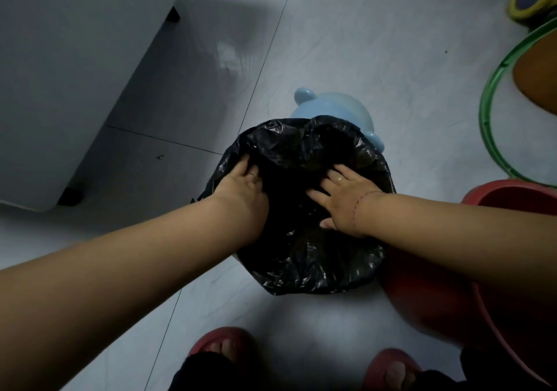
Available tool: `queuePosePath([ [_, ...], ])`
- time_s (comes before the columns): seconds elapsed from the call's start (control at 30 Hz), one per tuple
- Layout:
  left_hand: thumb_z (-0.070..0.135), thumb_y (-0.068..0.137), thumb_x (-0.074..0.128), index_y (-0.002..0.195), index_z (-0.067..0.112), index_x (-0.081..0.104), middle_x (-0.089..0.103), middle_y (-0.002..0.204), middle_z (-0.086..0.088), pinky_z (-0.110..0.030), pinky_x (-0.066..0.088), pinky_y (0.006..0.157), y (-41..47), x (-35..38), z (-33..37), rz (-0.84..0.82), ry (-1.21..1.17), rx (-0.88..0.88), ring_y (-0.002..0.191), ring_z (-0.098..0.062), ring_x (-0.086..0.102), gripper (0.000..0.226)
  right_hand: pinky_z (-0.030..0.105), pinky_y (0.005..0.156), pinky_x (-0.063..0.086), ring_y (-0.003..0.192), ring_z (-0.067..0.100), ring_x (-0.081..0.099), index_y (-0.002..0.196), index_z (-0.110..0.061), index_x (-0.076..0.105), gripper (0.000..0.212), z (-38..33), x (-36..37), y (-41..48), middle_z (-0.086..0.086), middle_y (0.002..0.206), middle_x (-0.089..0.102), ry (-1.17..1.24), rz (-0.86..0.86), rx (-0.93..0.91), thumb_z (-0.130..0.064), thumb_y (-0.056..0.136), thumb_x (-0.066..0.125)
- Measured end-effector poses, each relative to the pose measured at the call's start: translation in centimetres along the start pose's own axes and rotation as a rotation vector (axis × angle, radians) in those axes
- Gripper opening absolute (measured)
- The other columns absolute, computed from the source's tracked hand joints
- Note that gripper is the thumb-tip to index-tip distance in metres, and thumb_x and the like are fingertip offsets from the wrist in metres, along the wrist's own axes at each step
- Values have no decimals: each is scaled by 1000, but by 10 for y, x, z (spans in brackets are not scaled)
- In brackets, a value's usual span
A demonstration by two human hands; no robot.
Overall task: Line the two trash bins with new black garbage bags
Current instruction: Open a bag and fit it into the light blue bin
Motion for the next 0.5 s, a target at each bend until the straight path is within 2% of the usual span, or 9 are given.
queuePosePath([
  [0.07, 41, 98, 32, 144, 11, 32, 32, 151, -12, -52, -1, 117, -7, -9, 1, 100, -43, 40, 144, -33, 15, 55, 41, 119, 7, 142, 29, 21, 150, -18, 13, 60, -3, -5, -3, 8, 153, 27, 80, 99, -38, -43, 98, 31],
  [0.13, 48, 98, 25, 135, 16, 44, 49, 139, -9, -45, 15, 116, -19, -15, 5, 263, -220, 116, 135, -28, 36, 53, 37, 112, 28, 129, 24, 42, 143, -22, 32, 49, -4, -17, -6, 3, 139, 47, 193, 276, -141, -32, 96, 39],
  [0.2, 65, 89, 18, 135, 19, 43, 55, 133, -7, -39, 30, 110, -36, -19, 10, 338, -481, 231, 125, -26, 48, 70, 36, 103, 39, 122, 24, 51, 140, -27, 39, 48, 2, -33, -9, 3, 134, 54, 448, 335, -200, -23, 93, 44],
  [0.23, 73, 83, 17, 143, 23, 34, 51, 139, -6, -38, 32, 109, -46, -18, 14, 280, -571, 305, 127, -27, 47, 80, 37, 101, 41, 121, 27, 52, 141, -27, 38, 50, 7, -41, -8, 6, 134, 55, 570, 339, -194, -19, 93, 44],
  [0.3, 81, 76, 20, 149, 32, 19, 42, 147, -4, -39, 33, 110, -59, -9, 27, 74, -592, 425, 132, -28, 42, 87, 38, 100, 42, 118, 31, 53, 141, -23, 38, 48, 21, -53, 0, 14, 131, 55, 718, 364, -116, -14, 94, 42],
  [0.37, 82, 76, 25, 141, 29, 33, 55, 133, -4, -42, 40, 104, -62, 1, 37, -42, -503, 469, 121, -30, 51, 84, 37, 99, 42, 116, 33, 53, 138, -19, 41, 44, 35, -59, 9, 17, 129, 56, 802, 406, -19, -12, 95, 41],
  [0.43, 81, 77, 27, 128, 22, 46, 63, 116, -5, -42, 44, 97, -59, 4, 39, 12, -485, 485, 108, -30, 56, 81, 35, 100, 41, 120, 33, 50, 139, -18, 40, 44, 35, -60, 11, 16, 132, 54, 821, 415, 4, -13, 96, 41],
  [0.5, 82, 77, 27, 125, 23, 49, 63, 114, -3, -39, 45, 96, -56, 2, 34, 87, -555, 496, 107, -28, 57, 79, 36, 108, 35, 130, 30, 42, 145, -21, 32, 51, 22, -56, 7, 11, 142, 45, 771, 388, -56, -17, 96, 44],
])
Point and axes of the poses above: each hand's wrist, its own y-axis towards the middle knuckle, its own x-axis out of the palm, z = x × y, the point moved 2 cm from there along y, towards the middle knuckle
